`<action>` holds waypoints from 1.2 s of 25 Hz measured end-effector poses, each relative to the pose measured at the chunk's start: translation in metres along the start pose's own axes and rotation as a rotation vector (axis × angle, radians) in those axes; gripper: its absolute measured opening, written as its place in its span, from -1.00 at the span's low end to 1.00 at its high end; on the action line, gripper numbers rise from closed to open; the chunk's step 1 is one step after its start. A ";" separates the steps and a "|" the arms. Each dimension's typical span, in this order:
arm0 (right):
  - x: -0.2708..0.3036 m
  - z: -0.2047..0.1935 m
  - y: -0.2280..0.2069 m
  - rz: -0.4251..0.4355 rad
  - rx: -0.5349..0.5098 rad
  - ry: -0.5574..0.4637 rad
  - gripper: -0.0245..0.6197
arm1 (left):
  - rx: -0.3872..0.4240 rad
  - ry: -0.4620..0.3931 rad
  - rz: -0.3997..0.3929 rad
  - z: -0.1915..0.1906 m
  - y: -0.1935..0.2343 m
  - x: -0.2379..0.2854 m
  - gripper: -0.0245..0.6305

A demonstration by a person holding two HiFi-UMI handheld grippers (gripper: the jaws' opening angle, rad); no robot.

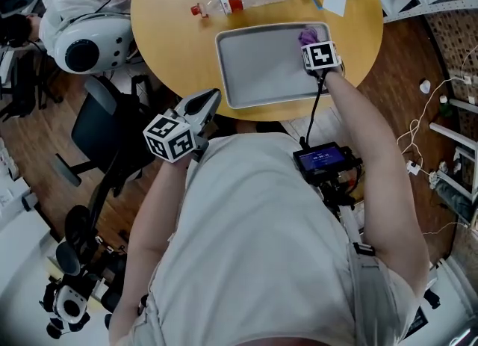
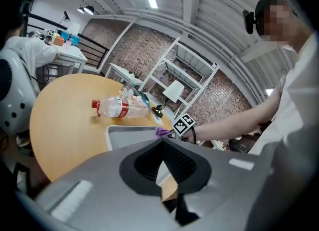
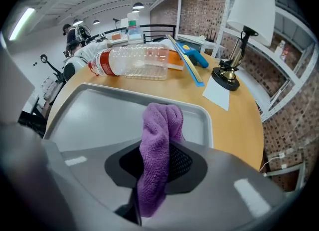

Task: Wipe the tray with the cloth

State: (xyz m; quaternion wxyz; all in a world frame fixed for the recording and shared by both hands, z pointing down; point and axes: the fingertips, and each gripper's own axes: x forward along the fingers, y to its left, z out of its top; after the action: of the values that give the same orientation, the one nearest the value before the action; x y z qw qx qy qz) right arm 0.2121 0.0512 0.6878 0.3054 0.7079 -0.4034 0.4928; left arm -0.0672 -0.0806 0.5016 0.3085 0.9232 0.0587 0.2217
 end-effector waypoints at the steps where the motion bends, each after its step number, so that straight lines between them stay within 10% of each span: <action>1: 0.000 0.001 0.012 -0.010 -0.006 0.005 -0.69 | -0.004 -0.002 0.004 -0.002 0.006 -0.009 -0.93; 7: 0.011 0.035 0.165 0.212 -0.168 -0.067 -0.69 | -0.020 -0.025 0.038 -0.007 0.041 -0.059 -0.93; 16: 0.009 0.041 0.278 0.227 -0.271 -0.068 -0.68 | -0.034 -0.049 0.052 -0.022 0.059 -0.104 -0.93; 30: -0.008 -0.013 0.206 0.221 -0.442 -0.085 -0.66 | -0.007 0.022 -0.054 -0.023 0.025 -0.039 -0.93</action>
State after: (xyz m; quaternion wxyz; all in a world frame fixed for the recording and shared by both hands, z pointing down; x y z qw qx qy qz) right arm 0.0251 -0.0368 0.6913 0.3800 0.5955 -0.5887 0.3929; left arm -0.1130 -0.0980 0.5182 0.3171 0.9177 0.0860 0.2235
